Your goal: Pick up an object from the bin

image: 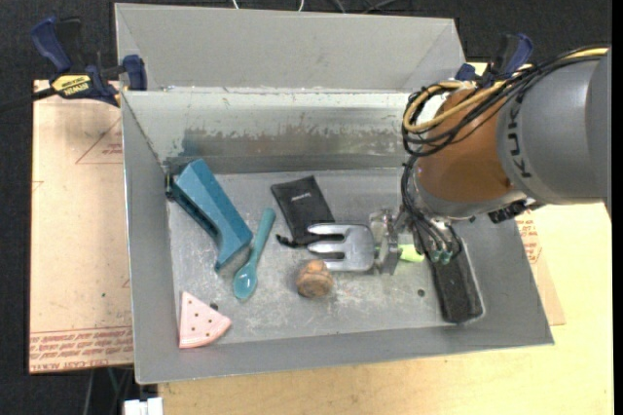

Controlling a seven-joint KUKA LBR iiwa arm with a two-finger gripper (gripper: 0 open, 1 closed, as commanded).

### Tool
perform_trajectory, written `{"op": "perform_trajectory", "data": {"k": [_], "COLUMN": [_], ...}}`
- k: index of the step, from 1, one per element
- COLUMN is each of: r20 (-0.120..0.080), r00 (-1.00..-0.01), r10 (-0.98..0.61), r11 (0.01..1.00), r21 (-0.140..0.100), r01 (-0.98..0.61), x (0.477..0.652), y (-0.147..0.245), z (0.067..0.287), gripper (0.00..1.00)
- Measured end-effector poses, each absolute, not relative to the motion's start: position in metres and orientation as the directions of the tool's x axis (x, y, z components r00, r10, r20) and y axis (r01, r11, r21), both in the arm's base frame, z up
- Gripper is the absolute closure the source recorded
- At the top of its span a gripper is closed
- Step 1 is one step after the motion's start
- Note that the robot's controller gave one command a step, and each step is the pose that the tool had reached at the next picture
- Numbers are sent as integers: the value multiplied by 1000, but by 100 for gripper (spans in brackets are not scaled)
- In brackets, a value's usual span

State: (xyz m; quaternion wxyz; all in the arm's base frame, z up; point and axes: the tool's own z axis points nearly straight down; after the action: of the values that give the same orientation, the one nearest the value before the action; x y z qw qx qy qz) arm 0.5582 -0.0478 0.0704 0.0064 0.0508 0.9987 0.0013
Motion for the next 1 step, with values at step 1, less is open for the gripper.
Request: {"op": "perform_trajectory", "data": {"k": [1], "r20": [-13], "r00": [-995], "r10": [101], "r11": [995], "r21": [3], "r01": [101], "x": [558], "y": [-48], "z": [70], "gripper": [100]}}
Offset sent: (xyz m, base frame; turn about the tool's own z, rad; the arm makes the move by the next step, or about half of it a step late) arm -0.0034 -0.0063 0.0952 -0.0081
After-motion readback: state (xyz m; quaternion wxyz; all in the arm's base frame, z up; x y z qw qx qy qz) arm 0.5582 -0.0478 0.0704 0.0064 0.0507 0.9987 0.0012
